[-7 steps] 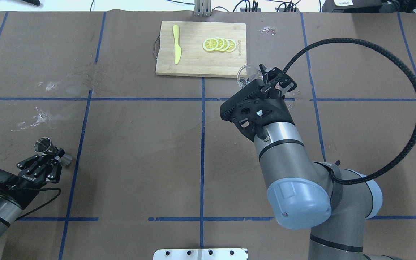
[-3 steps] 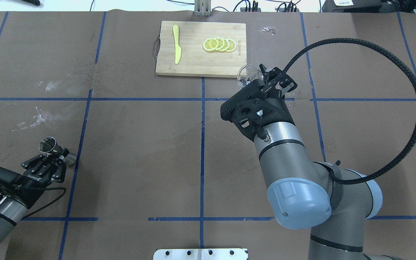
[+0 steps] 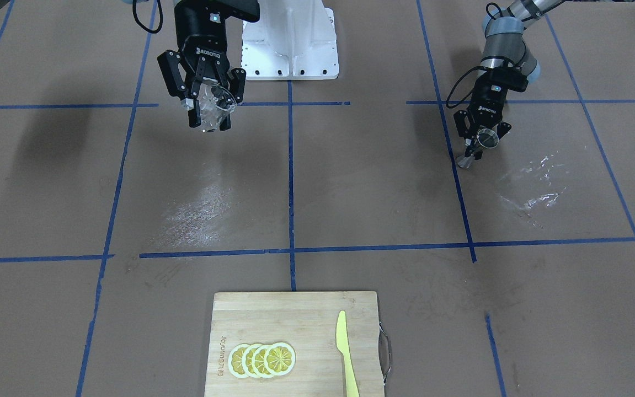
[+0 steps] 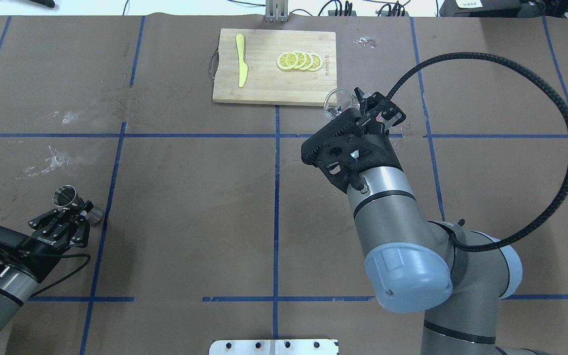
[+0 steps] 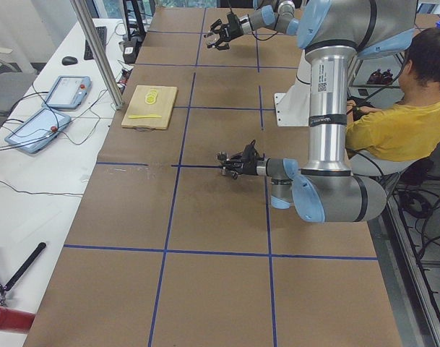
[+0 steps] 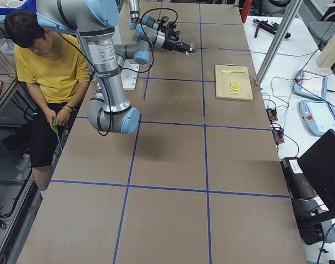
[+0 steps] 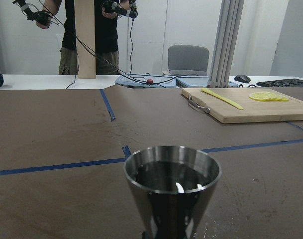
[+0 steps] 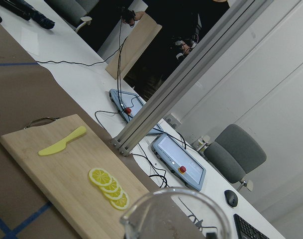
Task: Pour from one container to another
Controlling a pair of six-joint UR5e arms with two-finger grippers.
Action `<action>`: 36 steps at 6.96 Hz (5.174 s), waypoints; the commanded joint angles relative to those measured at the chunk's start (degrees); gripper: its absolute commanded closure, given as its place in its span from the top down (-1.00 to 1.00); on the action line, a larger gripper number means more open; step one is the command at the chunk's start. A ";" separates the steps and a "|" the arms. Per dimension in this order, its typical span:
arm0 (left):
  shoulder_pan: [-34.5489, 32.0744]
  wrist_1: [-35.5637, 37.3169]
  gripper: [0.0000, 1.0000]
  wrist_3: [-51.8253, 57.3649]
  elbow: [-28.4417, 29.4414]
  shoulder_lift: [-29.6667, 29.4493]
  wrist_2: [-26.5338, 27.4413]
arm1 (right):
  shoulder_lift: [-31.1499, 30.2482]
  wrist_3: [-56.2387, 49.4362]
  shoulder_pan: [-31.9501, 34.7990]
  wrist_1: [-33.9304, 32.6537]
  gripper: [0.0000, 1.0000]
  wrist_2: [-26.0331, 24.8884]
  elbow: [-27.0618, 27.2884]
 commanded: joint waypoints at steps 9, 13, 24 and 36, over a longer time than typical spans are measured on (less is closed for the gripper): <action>-0.14 0.71 0.19 0.20 0.35 -0.23 0.26 | 0.00 0.01 0.09 0.00 -1.00 0.00 0.06; -2.16 0.01 0.99 0.54 -3.50 0.72 0.26 | 0.00 0.01 0.09 0.00 -1.00 0.00 0.06; -37.59 12.51 0.99 26.51 -12.93 0.21 -44.54 | -0.26 0.01 0.00 0.00 -1.00 0.00 -0.03; -80.03 106.64 1.00 55.90 -9.94 -17.47 -89.80 | -0.97 0.09 0.00 0.09 -1.00 -0.09 -0.03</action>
